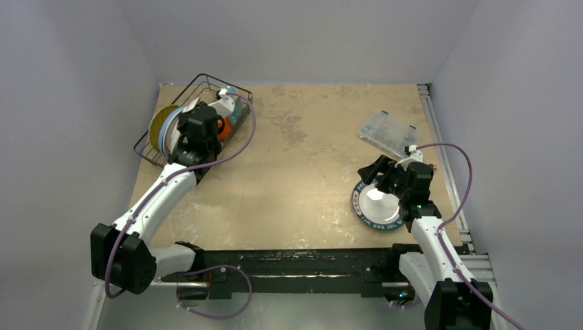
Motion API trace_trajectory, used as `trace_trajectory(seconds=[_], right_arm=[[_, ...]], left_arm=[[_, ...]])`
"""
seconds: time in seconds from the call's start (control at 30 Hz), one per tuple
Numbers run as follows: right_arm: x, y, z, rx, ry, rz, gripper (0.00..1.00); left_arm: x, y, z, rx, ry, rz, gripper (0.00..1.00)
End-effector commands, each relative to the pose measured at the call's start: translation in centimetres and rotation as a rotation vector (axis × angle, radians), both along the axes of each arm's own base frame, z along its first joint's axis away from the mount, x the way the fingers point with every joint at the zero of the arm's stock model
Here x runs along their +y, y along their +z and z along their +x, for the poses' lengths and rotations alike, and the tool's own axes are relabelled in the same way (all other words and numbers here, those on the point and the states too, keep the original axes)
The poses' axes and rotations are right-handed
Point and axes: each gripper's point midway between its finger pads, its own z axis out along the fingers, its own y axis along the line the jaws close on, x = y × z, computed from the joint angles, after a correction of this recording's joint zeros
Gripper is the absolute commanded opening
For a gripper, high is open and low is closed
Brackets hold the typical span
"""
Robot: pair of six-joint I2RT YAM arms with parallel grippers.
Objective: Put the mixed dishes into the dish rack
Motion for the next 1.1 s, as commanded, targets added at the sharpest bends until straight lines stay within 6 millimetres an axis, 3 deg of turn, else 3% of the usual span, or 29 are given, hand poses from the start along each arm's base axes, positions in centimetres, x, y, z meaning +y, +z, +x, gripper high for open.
trace_trajectory(seconds=[0.0,0.27,0.57,0.97,1.07], right_arm=[[0.4,0.7,0.4,-0.038,0.028,-0.01,0.8],[0.5,0.7,0.4,-0.038,0.034,-0.01,0.8],[0.6,0.6,0.4,-0.039,0.037,-0.009,0.8],[0.7,0.6,0.3,-0.04,0.038,-0.011,0.8],[0.7,0.7,0.3,-0.043,0.036,-0.014,0.8]], left_arm=[[0.2,1.3,0.0,-0.074,0.009,-0.064,0.0],[0.3,-1.7,-0.4,0.003,0.003,-0.097,0.0],[-0.1,-3.5,-0.5,0.039,-0.008,-0.153,0.0],[0.9,-5.2,1.9,0.018,0.108,-0.141,0.0],[1.7,-5.1,2.1,-0.031,0.158,-0.135,0.22]])
